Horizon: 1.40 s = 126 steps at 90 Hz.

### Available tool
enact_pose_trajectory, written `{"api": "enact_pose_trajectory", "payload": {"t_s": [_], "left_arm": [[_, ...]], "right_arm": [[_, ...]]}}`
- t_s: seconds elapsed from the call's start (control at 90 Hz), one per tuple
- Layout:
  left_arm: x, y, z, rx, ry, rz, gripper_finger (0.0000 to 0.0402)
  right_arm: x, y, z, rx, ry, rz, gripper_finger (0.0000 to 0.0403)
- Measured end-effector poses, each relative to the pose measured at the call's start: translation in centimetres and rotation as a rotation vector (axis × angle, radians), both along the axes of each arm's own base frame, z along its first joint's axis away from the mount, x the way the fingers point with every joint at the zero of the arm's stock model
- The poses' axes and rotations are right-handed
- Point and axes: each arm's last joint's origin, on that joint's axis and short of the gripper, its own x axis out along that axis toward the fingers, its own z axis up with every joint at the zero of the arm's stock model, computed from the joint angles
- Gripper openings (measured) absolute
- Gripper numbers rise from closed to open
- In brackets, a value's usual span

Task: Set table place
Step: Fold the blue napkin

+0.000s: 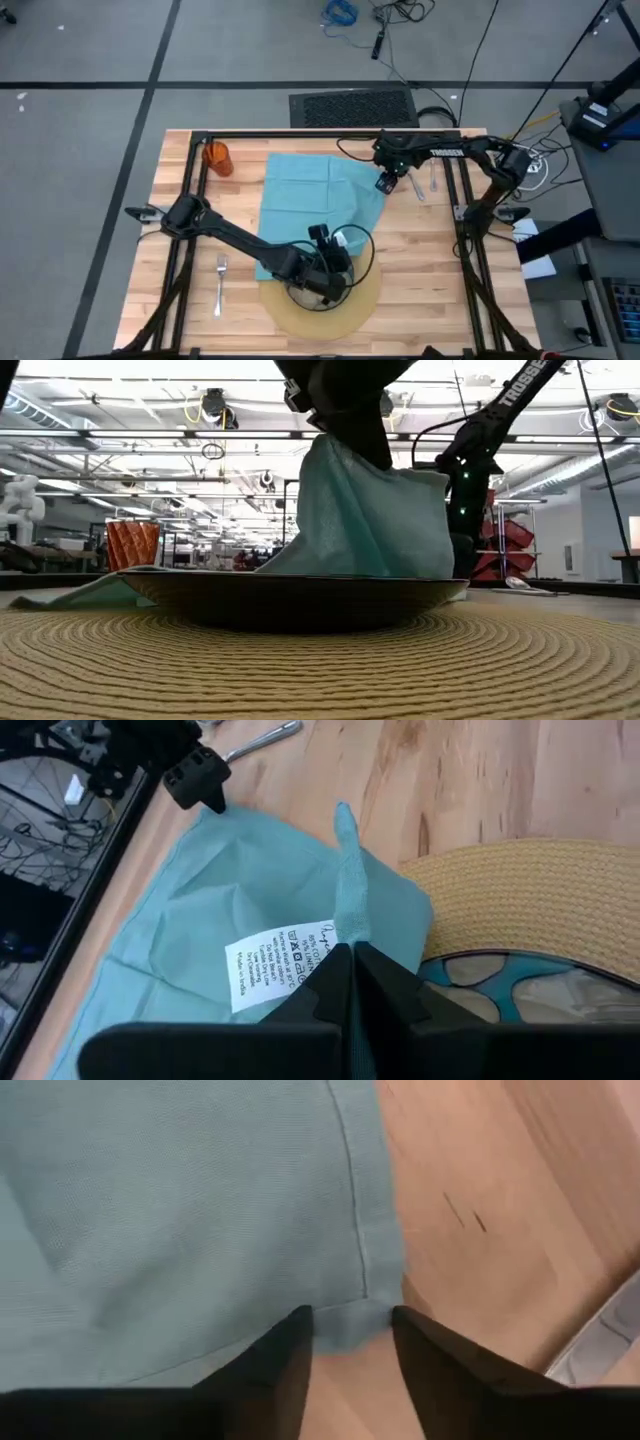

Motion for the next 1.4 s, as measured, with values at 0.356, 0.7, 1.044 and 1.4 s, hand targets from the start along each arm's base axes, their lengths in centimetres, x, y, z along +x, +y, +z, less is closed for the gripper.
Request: {"api": "enact_pose_trajectory", "payload": {"t_s": [0.356, 0.7, 1.044, 1.4], "left_arm": [[0.1, -0.2, -0.1, -0.073, 0.020, -0.048, 0.0000], [1.4, -1.1, 0.8, -0.257, -0.083, -0.205, 0.0084], [1.5, -3.4, 0.9, -0.420, -0.097, -0.403, 0.0133], [2.4, -2.3, -0.5, -0.274, -0.008, -0.567, 0.0133]], "right_arm": [[-0.1, 0.0, -0.1, -0.010, 0.022, -0.006, 0.0002], [-0.1, 0.0, -0.1, -0.008, 0.023, -0.006, 0.0001], [-0.4, -0.1, -0.2, 0.005, 0.026, -0.001, 0.0000], [-0.6, -0.4, -0.2, 0.042, -0.005, -0.047, 0.0000]]}}
